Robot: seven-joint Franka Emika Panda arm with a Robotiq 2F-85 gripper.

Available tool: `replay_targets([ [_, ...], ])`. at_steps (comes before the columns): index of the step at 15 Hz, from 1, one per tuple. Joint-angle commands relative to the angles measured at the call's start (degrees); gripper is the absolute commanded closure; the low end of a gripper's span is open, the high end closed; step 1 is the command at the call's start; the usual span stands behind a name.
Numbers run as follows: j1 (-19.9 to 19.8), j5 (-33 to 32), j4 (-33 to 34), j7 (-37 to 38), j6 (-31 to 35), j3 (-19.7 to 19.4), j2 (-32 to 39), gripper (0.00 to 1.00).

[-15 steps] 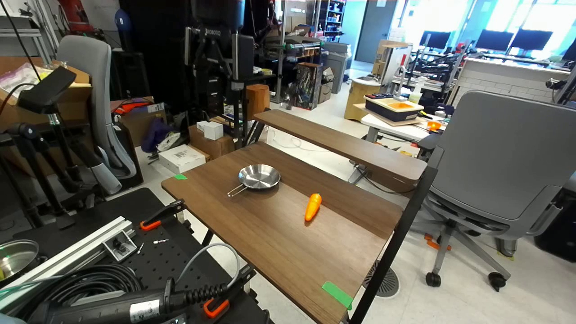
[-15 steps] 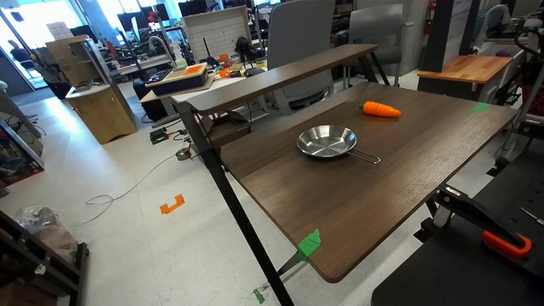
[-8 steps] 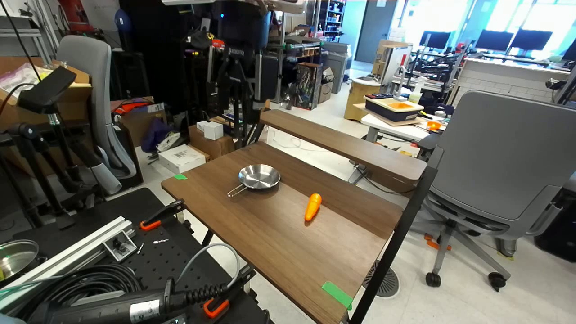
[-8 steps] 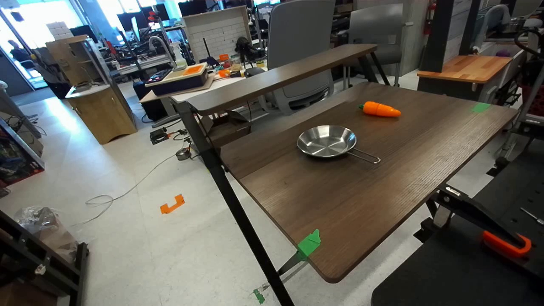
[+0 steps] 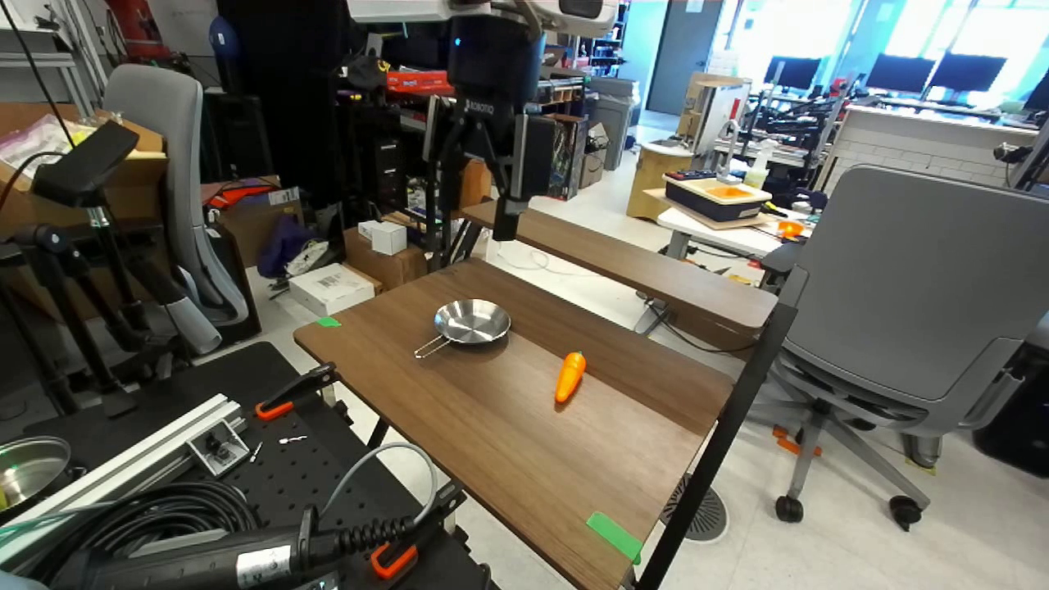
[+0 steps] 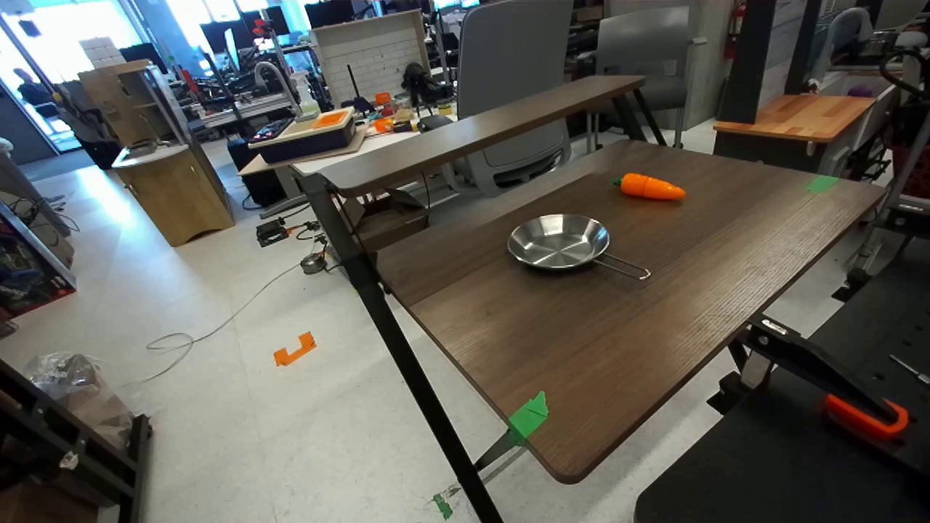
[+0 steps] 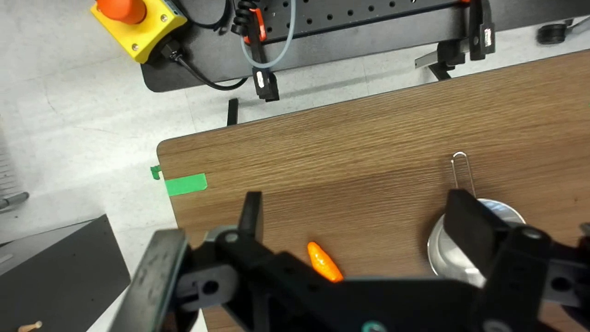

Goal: Put the orange object in the pan

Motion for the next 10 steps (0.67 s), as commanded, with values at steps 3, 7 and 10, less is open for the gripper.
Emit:
replay_targets([
  [3,-1.5,-1.9,5.5,-0.5,1.2,-1.5,5.0,0.00],
  [7,-2.3,-2.3,9.1,-0.7,2.1,-2.6,8.2,0.00],
  [10,-2.6,-2.0,11.6,-1.0,3.3,-3.3,11.1,0.00],
])
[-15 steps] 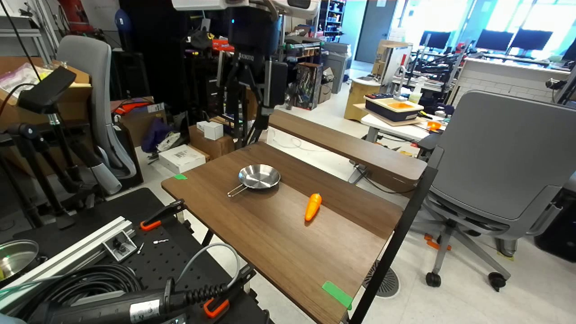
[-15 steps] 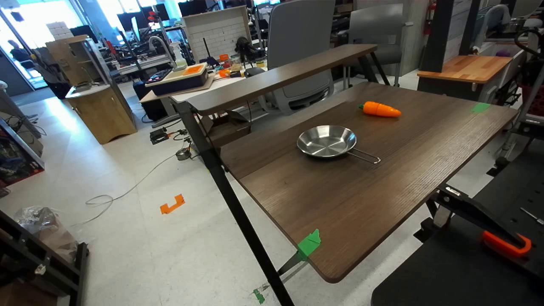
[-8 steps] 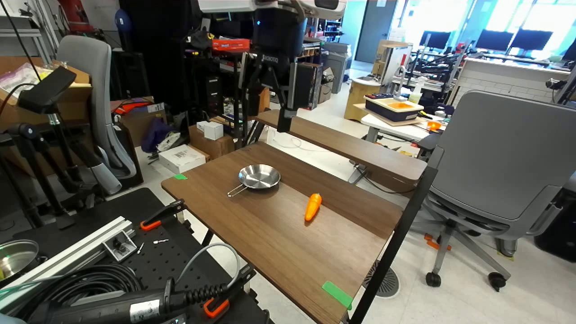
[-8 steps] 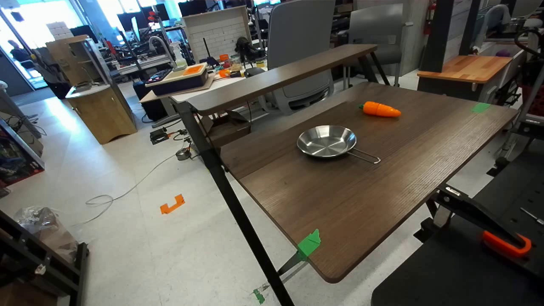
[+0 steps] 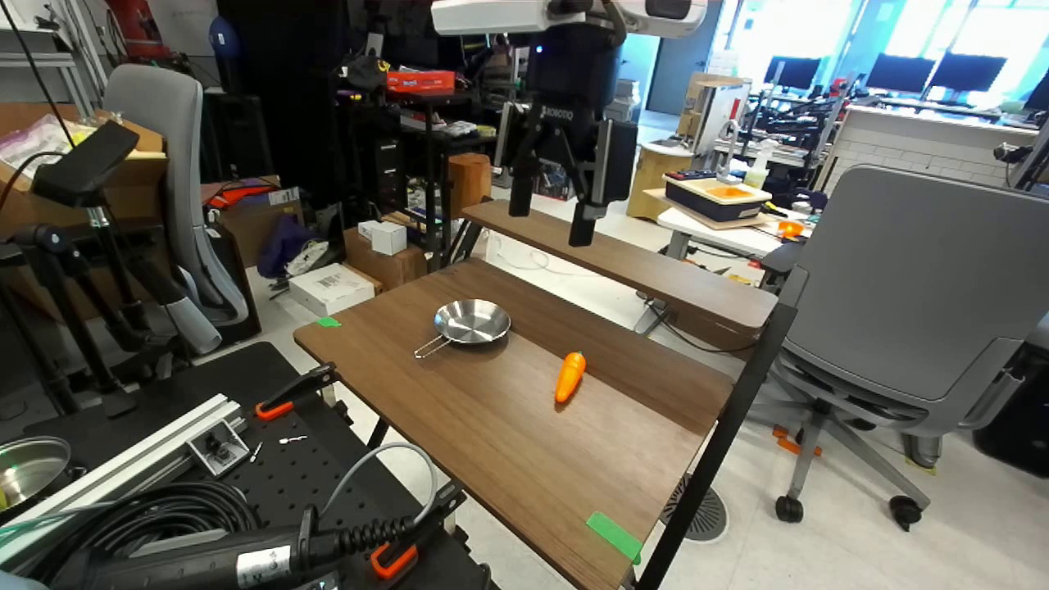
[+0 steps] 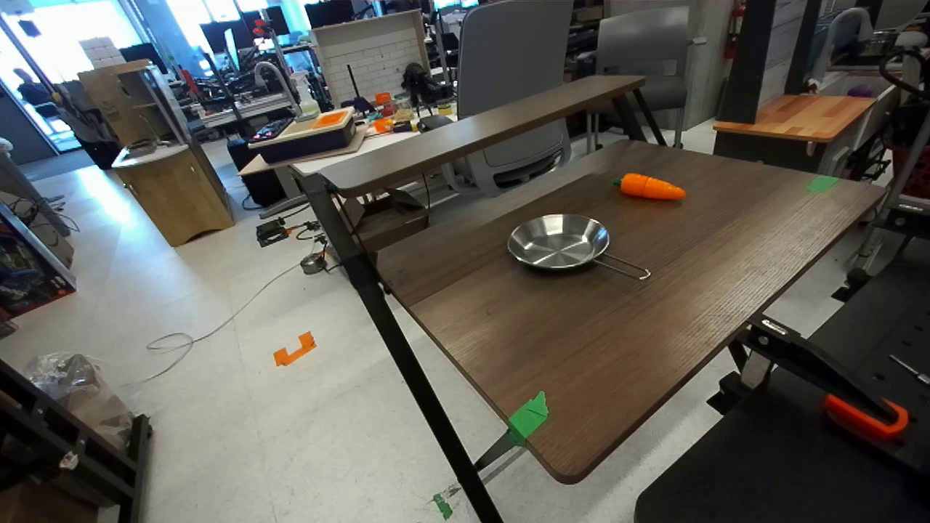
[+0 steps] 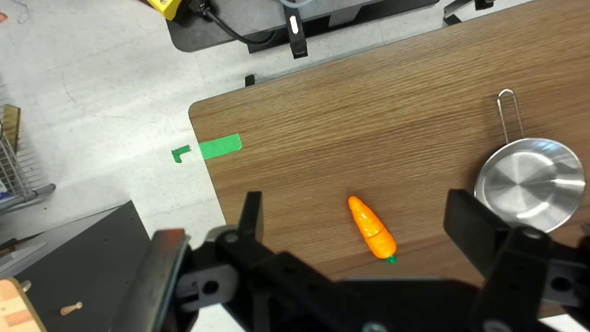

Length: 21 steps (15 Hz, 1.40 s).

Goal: Put the orange object in the pan

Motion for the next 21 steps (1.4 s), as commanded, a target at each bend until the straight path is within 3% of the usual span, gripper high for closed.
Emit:
replay_targets([
  [1,-0.8,-0.6,4.2,-1.2,1.9,-0.6,4.5,0.00],
  [9,-0.8,-0.5,9.9,-3.0,6.3,-0.7,13.9,0.00],
  [21,-0.6,-4.4,18.5,-13.0,4.8,1.1,27.3,0.00],
])
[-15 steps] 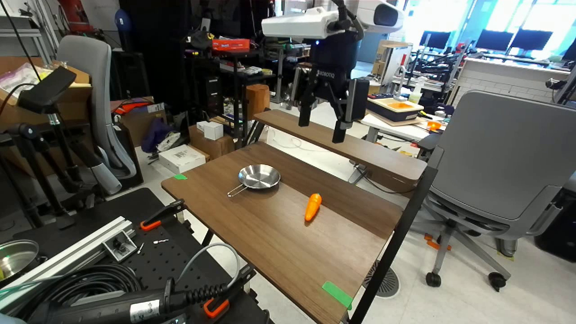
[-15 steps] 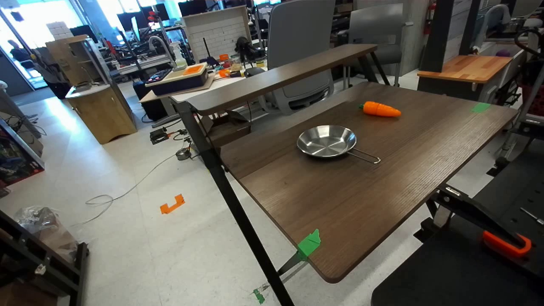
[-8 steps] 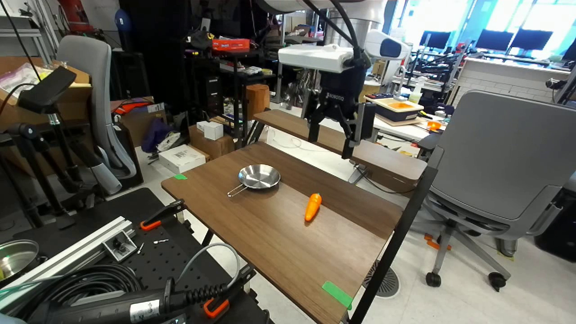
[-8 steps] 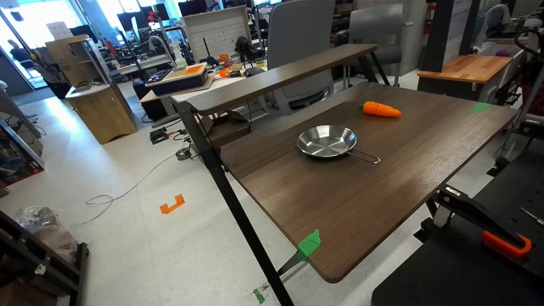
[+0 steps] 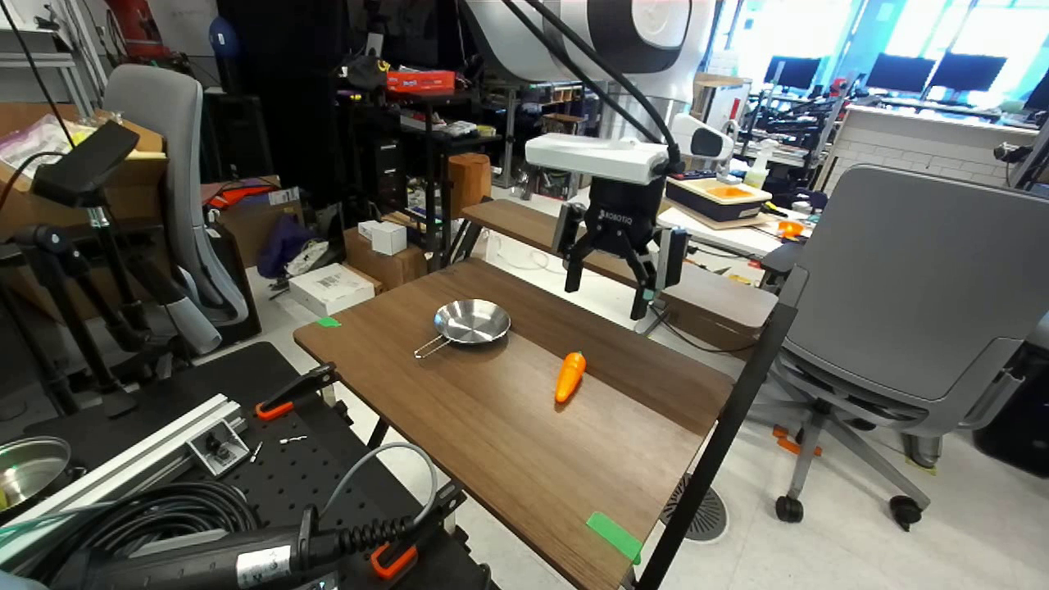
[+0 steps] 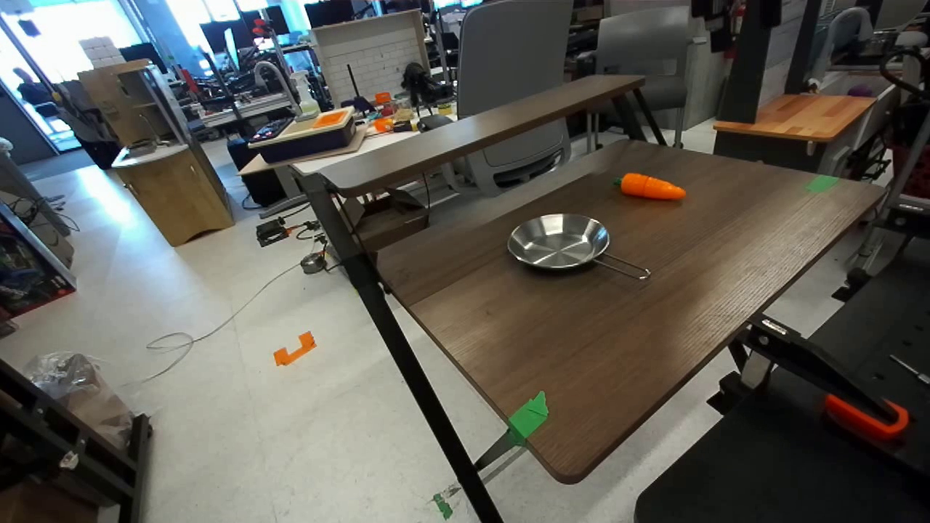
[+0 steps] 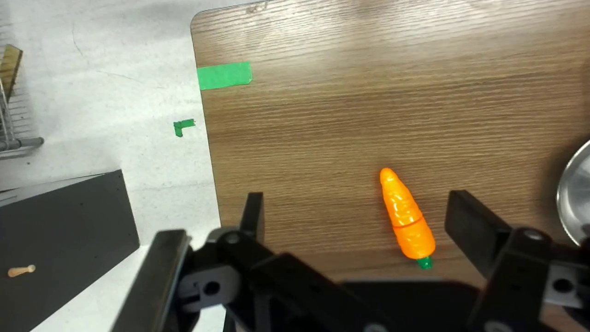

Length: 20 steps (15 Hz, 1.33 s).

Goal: Put the orange object in the pan

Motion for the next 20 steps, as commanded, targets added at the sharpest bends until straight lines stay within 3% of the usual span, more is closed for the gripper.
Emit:
replay_targets([
  [1,0.0,-2.7,3.9,-6.0,-0.6,1.2,5.0,0.00],
  [9,2.9,-12.5,5.3,0.5,10.3,0.6,10.4,0.00],
  [13,3.1,-13.5,4.0,4.1,16.7,0.4,9.3,0.00],
  [15,3.4,-12.3,4.4,5.1,14.0,0.4,9.4,0.00],
  [20,3.4,-12.2,4.4,5.2,14.2,0.5,9.1,0.00],
])
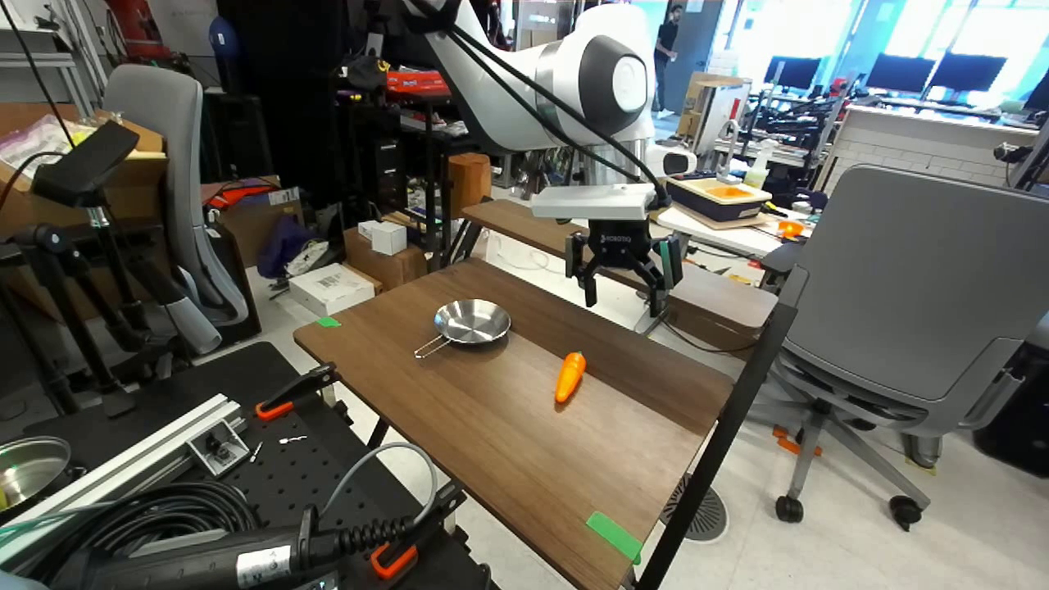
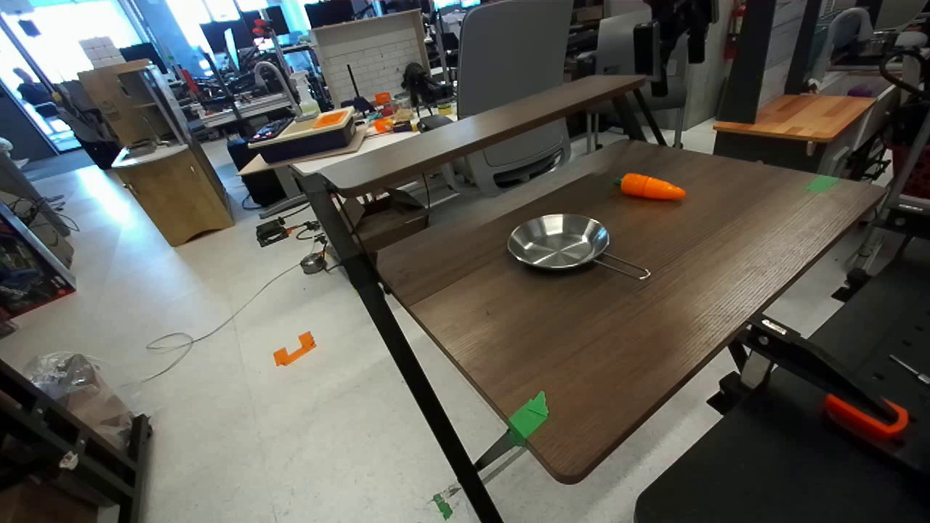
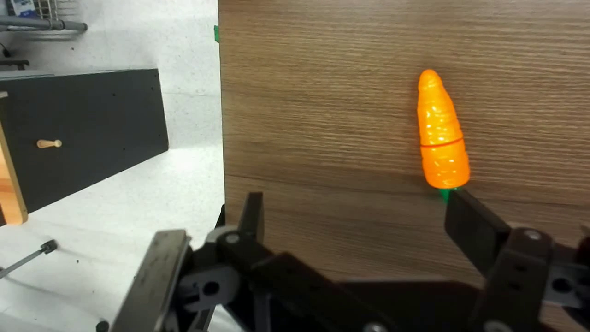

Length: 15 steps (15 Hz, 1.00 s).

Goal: Put the orange object in the pan

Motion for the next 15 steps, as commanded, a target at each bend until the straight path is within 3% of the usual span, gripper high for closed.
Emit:
replay_targets([
  [1,0.9,0.7,0.1,-0.4,0.0,-1.0,0.0,0.00],
  [6,0.5,1.4,-0.4,-0.6,1.1,-0.4,0.6,0.00],
  [10,-2.2,6.9,4.3,-8.6,2.3,3.0,8.6,0.00],
  [15,0.0,4.5,12.2,-6.4,2.9,1.3,19.5,0.00],
])
